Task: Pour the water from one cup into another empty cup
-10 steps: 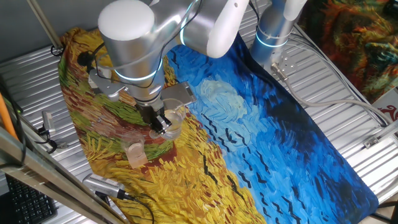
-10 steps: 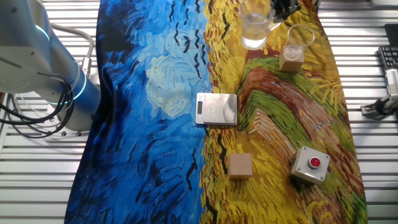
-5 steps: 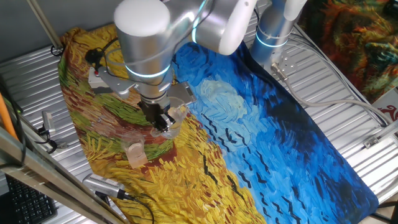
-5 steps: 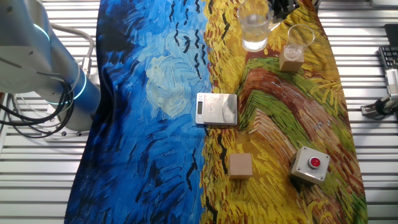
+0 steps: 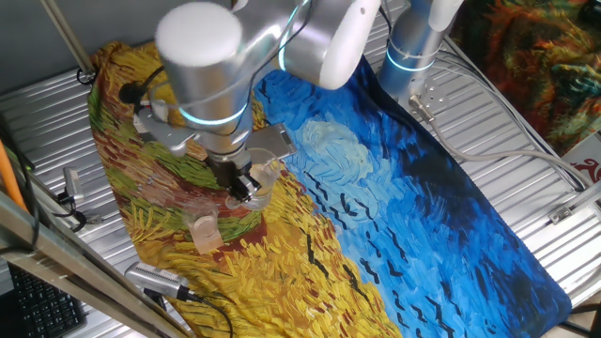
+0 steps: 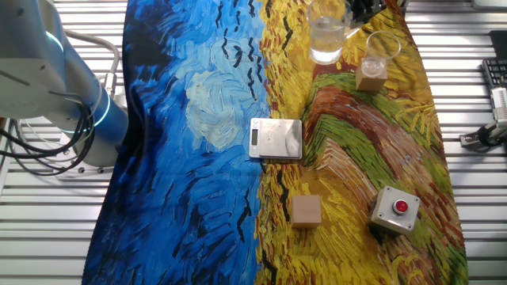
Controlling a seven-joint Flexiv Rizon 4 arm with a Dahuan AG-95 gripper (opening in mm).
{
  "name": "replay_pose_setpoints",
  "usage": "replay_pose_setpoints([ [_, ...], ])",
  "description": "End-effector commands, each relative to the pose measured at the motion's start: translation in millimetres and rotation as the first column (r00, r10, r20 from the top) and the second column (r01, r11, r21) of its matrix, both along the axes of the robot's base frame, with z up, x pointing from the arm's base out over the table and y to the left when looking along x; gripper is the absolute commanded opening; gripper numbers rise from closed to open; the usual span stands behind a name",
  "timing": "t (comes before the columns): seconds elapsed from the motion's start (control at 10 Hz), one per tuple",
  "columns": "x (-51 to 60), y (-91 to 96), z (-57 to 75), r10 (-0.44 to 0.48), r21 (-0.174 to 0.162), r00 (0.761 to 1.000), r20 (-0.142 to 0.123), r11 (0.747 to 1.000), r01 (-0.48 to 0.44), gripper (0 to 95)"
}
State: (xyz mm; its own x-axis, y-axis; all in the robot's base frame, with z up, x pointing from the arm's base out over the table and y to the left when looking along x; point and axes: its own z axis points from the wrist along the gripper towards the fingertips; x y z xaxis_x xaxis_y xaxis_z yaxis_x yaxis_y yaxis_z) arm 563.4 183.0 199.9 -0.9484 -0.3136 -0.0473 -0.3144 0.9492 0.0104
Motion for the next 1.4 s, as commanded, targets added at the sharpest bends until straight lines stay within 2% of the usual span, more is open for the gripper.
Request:
replay_pose_setpoints([
  [0.1, 6.0, 4.2, -1.6, -0.003, 0.006, 1.0, -0.009, 1.0, 0.003, 0.0],
  [0.4, 12.2, 9.0, -1.9, -0.006, 0.011, 1.0, -0.012, 1.0, 0.007, 0.0],
  [1.4, 41.3, 35.4, 20.9, -0.039, 0.009, 0.997, -0.064, 0.999, 0.039, 0.0],
])
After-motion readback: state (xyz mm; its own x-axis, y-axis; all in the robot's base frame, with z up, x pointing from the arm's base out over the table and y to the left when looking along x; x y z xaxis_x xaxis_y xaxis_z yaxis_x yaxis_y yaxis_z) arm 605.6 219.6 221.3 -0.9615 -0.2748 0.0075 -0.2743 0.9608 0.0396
